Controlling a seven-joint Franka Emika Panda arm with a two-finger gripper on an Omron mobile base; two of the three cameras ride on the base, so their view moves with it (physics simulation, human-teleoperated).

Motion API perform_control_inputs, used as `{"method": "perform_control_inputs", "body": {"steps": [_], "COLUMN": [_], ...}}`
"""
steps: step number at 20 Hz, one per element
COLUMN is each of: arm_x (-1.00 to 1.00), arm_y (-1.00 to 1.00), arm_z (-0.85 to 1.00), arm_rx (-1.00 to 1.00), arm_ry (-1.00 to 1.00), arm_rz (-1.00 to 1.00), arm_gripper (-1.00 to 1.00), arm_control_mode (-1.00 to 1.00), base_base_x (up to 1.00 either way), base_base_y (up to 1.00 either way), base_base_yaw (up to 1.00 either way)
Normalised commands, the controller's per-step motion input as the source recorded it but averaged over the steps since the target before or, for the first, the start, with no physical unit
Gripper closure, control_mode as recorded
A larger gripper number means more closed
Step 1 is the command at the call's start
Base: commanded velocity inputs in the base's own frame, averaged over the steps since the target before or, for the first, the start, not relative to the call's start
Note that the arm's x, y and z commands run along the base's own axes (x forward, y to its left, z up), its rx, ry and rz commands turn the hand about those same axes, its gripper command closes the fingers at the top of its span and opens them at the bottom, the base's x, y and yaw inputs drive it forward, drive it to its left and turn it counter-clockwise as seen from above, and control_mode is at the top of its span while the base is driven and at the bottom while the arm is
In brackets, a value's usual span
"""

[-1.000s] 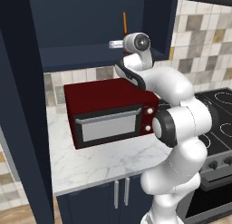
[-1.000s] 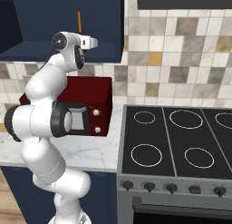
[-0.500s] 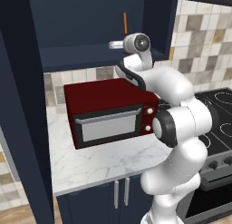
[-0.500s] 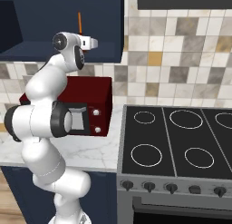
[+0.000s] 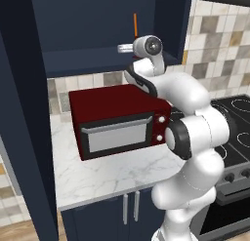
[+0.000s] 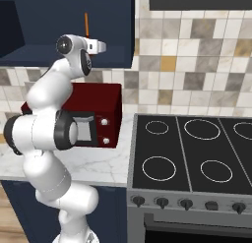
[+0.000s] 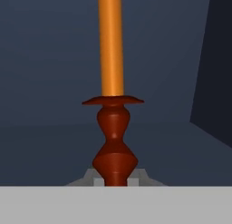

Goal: Get the candle and the beer from the cabinet and move them to the dining counter.

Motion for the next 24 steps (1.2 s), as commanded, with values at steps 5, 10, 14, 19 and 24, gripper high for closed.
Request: {"method": "perform_control_inputs", "body": {"steps": [5,10,14,19,24], "arm_x": [-0.74,-1.0,-1.0,-0.96,-0.81], "arm_y": [0.06,0.01,-0.03,-0.04,-0.03], "arm_z": [0.0,-0.1,-0.05,0.0,0.0], "arm_rx": [0.0,0.0,0.03,0.01,0.0], "arm_ry": [0.0,-0.05,-0.05,-0.03,-0.03], "arm_rz": [0.01,0.13,0.21,0.34,0.42], "arm_gripper": [1.0,1.0,1.0,1.0,1.0], "arm_control_mode": [-1.0,-1.0,-1.0,-1.0,-1.0], "base_base_x": [0.0,0.0,0.0,0.0,0.0], "base_base_y": [0.0,0.0,0.0,0.0,0.0], "base_base_yaw": [0.0,0.0,0.0,0.0,0.0]}}
